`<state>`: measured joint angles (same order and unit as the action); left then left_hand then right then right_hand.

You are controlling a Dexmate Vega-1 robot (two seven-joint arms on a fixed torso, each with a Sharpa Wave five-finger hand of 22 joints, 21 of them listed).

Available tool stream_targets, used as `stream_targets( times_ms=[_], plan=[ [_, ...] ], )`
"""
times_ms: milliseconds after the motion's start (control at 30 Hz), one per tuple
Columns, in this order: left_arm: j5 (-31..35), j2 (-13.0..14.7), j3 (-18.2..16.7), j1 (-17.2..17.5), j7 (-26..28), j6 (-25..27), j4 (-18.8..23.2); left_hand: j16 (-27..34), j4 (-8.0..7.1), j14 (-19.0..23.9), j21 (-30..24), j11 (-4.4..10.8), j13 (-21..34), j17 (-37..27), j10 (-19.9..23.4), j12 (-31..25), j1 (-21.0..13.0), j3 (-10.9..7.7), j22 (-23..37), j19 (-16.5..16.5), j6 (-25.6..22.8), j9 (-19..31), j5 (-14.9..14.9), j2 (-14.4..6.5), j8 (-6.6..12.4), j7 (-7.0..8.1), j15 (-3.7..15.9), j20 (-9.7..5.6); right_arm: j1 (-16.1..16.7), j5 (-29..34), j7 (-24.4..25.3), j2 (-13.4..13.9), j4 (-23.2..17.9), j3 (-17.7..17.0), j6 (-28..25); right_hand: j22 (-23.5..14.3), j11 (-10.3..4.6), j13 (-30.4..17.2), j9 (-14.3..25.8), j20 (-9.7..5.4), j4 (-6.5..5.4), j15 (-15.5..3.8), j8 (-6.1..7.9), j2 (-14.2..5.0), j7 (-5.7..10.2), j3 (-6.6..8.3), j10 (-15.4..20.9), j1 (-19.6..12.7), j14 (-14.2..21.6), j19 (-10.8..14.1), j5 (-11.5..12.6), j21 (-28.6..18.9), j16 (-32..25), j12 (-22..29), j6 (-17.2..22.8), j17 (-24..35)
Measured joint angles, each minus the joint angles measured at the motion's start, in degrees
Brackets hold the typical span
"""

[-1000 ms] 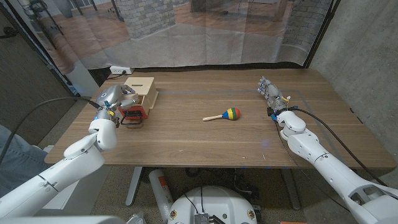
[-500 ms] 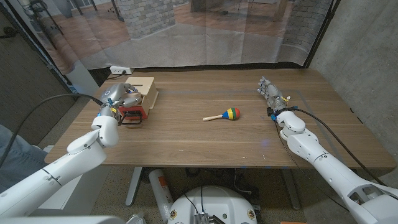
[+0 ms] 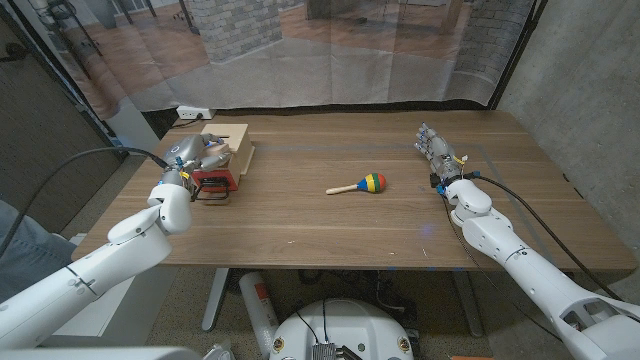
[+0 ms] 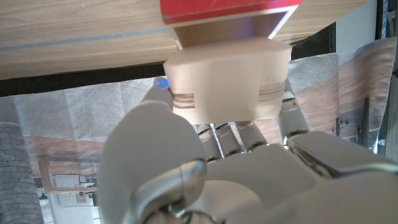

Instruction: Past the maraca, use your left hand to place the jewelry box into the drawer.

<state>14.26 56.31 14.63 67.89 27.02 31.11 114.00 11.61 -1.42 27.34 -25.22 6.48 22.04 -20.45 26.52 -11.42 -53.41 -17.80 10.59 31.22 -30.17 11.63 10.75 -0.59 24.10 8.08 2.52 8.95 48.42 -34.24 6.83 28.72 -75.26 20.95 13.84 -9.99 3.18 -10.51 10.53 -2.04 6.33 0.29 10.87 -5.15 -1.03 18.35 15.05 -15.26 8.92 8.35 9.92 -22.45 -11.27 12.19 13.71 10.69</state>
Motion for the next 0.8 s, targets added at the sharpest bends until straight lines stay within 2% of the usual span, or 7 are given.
stream_targets(
  times_ms=[133,300,567,800],
  plan=[
    [-1.18,0.57,-0.88,0.84,-0.17,-0.32,0.59,-0.43,-1.86,-1.87,0.94,-0.86,-0.24,0.26,-1.34,0.23,4.36,1.39,0.00,-1.16,0.74,0.22,0.00,0.87,-0.64,-0.52,-0.78,1.79,0.06,-0.08,-0.03,-0.01,0.00,0.00,0.02,0.00,-0.01,0.00,0.00,0.00,0.00,0.00,0.00,0.00,0.00,0.00,0.01,0.00,0.00,0.00,0.00,0.00,0.00,0.00,0.00,0.00],
    [-2.12,0.68,-1.65,1.69,-0.01,-0.92,0.97,-0.89,-3.95,-5.22,2.36,-1.65,-0.64,1.00,-4.44,0.62,8.50,3.01,-0.01,-2.58,3.13,0.31,0.70,2.24,-2.21,-0.77,-2.05,3.21,0.14,-0.09,-0.04,-0.01,-0.16,0.00,0.02,0.00,-0.01,0.00,0.00,0.00,0.00,0.00,0.00,0.00,0.00,0.00,0.01,0.00,0.00,0.00,0.00,0.00,0.00,0.00,0.00,0.00],
    [-3.50,0.64,-3.04,3.05,1.02,-2.02,1.29,-0.89,-6.08,-9.85,4.56,-2.62,-1.45,2.58,-9.04,0.62,13.54,5.13,-0.01,-4.76,9.53,0.51,2.07,4.27,-5.59,-0.90,-4.08,3.54,0.32,-0.07,0.03,0.30,-0.95,0.03,-0.32,-0.30,-0.01,0.00,0.00,0.02,0.00,0.10,0.00,0.00,0.00,0.00,0.01,0.00,0.32,0.38,0.00,0.22,0.00,0.00,0.00,0.00],
    [-4.26,0.55,-3.55,3.61,1.91,-2.28,1.52,-1.24,-6.49,-12.83,6.15,-3.42,-1.86,3.55,-11.46,0.62,15.34,6.07,-0.01,-6.80,11.81,0.77,2.90,4.56,-6.98,-1.14,-5.28,3.54,0.52,0.01,0.12,0.72,-1.77,0.11,-0.57,-0.29,0.00,0.00,0.00,-0.01,0.23,0.22,0.00,0.00,0.33,0.23,0.00,0.00,0.62,0.41,0.00,0.22,0.00,0.00,0.32,0.00]
  ],
)
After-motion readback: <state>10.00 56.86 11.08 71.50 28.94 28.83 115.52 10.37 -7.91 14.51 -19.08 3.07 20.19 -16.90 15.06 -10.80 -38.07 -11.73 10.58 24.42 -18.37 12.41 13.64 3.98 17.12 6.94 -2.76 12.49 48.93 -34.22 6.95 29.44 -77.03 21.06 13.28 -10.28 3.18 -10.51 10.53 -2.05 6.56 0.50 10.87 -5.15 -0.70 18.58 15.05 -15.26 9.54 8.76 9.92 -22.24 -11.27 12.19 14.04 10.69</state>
